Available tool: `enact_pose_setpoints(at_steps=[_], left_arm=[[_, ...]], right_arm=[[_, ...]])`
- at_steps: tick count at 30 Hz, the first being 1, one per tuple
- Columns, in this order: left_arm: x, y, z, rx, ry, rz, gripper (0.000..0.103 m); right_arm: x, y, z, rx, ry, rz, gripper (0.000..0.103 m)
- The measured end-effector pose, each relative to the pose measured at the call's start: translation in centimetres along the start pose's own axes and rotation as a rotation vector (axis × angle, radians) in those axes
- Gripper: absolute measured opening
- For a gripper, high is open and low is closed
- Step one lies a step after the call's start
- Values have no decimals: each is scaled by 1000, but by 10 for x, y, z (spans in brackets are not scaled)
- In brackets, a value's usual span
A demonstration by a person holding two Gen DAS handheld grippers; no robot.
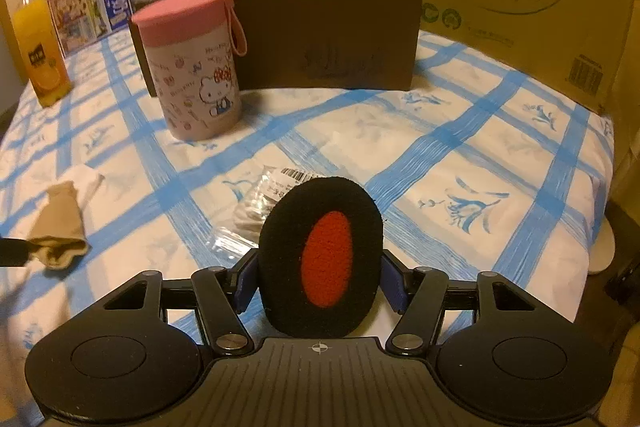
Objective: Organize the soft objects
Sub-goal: 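Grasp the black round pad with the right tool while the left tool grasps the beige sock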
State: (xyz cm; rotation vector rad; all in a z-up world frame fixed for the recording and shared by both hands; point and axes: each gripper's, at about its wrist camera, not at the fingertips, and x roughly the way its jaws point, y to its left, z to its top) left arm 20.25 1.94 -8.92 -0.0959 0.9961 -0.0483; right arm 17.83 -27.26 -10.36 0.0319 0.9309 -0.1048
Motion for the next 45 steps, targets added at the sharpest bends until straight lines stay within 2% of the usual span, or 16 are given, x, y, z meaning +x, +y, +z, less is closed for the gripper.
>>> enact_pose_setpoints(at_steps=[7,9,11,14,15,23,25,28,30,32,37,40,45], left_arm=[[23,2,5,-37,-13,26,59],[33,3,7,-42,-4,37,48],[39,6,7,-49,5,20,23],[38,6,4,-30,5,-13,10],[36,4,1,-3,-1,-20,9],[0,-14,-34,152,47,-199,8],[-6,-16,-44,174,65,-204,10],[-6,-15,-51,166,100,-178,24],[-4,-13,-51,137,98,-156,32],[-3,-9,-46,104,93,-147,45],[7,-7,-33,77,80,-122,43],[14,-8,-29,57,93,-131,37],[20,-16,-30,77,112,-121,22]], right_arm=[[-8,-1,-2,37,15,34,62],[-10,-1,-2,46,18,39,62],[-12,-1,-3,52,22,46,62],[-16,0,-5,54,22,54,62],[-17,0,-6,55,23,57,62],[-29,6,-14,58,43,106,62],[-33,10,-17,50,51,121,62],[-34,15,-22,36,66,138,62],[-34,18,-25,33,77,150,62],[-35,21,-28,31,88,162,62],[-33,26,-32,17,107,175,62],[-33,28,-33,13,112,178,62],[-33,29,-34,9,114,180,62]])
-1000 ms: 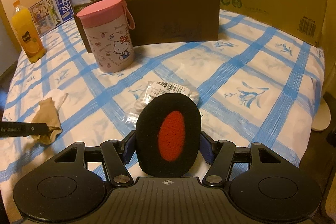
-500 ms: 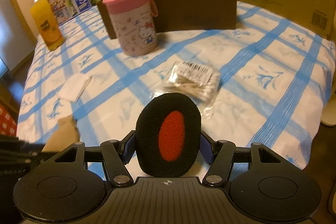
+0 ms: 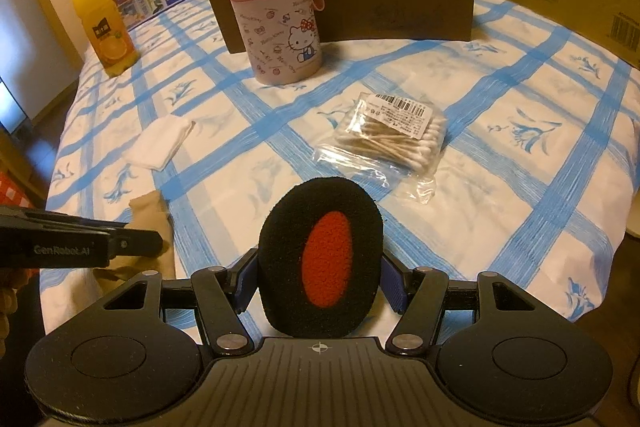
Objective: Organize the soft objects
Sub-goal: 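Grasp the black round pad with the right tool while the left tool grasps the beige sock, then carry the pad and sock into the brown box and open both tools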
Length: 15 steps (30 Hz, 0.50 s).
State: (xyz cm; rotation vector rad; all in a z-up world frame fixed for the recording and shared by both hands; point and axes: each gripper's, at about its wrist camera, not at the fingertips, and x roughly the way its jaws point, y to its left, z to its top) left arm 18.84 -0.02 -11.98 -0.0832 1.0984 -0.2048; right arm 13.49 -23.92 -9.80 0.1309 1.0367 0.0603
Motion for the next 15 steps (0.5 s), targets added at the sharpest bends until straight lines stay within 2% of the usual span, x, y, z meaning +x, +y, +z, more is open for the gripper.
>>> enact_pose_setpoints(at_steps=[2,7,15], left_arm=[[1,-1,-1,5,5,-4,17],[-1,-2,-3,15,4,-18,10],[-9,-1,-4,20,-10,-26,8]], right_arm=[[0,0,0,-1,1,0,62],[0,3,0,-8,0,5,62],[-5,10,5,-27,-19,24,62]])
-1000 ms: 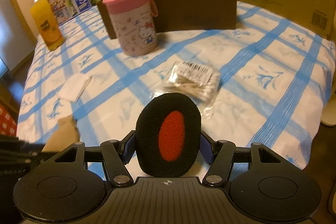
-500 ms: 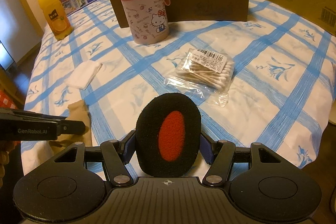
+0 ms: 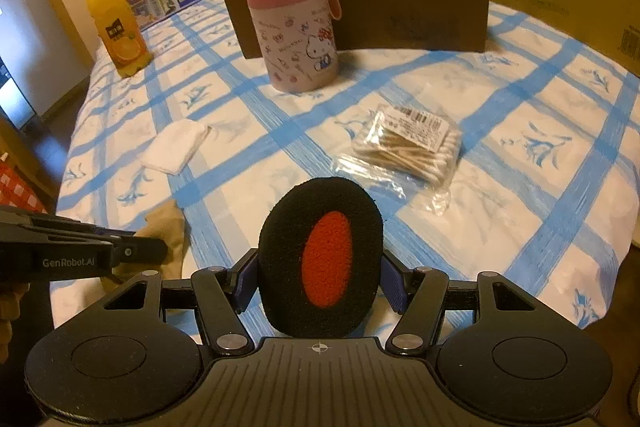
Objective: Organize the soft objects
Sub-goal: 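Carry the pad and sock into the brown box and open both tools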
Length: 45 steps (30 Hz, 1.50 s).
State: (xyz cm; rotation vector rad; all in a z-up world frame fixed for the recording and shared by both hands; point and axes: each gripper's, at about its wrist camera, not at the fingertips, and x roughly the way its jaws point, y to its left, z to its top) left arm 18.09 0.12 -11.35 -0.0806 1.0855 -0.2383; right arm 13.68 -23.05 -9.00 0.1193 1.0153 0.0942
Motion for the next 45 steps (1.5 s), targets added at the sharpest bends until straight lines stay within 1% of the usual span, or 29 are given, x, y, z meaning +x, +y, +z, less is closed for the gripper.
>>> enact_pose_setpoints(at_steps=[7,13,17,19,23,26,30,34,36,41,45], left_arm=[[-19,10,5,-10,-41,8,8],[-41,22,28,-1,-112,24,8],[-52,33,54,26,-169,52,8],[-57,39,72,44,-202,73,8],[-65,48,111,66,-267,96,8],[-67,52,144,82,-318,99,8],[-62,49,183,108,-364,93,8],[-48,43,220,126,-384,68,8],[-39,39,238,129,-386,44,8],[-9,29,279,137,-365,-6,8],[21,24,308,137,-331,-23,8]], right_arm=[[-7,-2,13,-17,-39,6,62],[-14,-17,38,-48,-89,-10,62],[-19,-33,66,-74,-146,-32,62],[-22,-44,86,-80,-182,-38,62],[-24,-60,127,-86,-255,-39,62],[-20,-68,158,-95,-303,-33,62],[-7,-76,196,-117,-335,-15,62],[14,-81,228,-125,-340,5,62],[25,-84,242,-125,-334,23,62],[57,-91,270,-109,-304,54,62],[85,-96,286,-93,-267,60,62]])
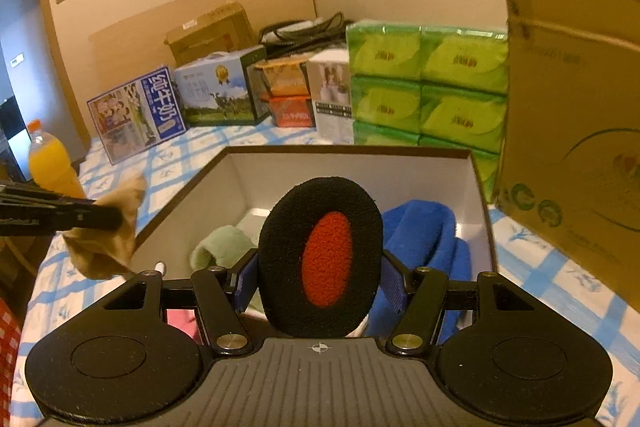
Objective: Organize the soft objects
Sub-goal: 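Carry the pad and sock into the brown box and open both tools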
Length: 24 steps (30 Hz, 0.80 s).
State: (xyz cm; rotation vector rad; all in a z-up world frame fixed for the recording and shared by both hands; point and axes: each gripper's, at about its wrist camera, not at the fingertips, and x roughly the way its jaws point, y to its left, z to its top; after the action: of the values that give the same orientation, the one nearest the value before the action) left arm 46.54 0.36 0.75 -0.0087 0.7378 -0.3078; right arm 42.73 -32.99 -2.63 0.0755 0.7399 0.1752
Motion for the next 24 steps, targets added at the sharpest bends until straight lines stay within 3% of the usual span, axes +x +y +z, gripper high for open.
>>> enact_pose_setpoints(at_steps=[15,20,24], left_arm=[[80,7,8,-8,103,4,8],[109,13,7,-49,185,-39,20],[118,9,5,-19,215,-9,24]], right_arm=[[50,-15,0,-14,57,-4,62],[57,-19,-1,4,69,3,62],[58,-18,0,5,85,23,62]])
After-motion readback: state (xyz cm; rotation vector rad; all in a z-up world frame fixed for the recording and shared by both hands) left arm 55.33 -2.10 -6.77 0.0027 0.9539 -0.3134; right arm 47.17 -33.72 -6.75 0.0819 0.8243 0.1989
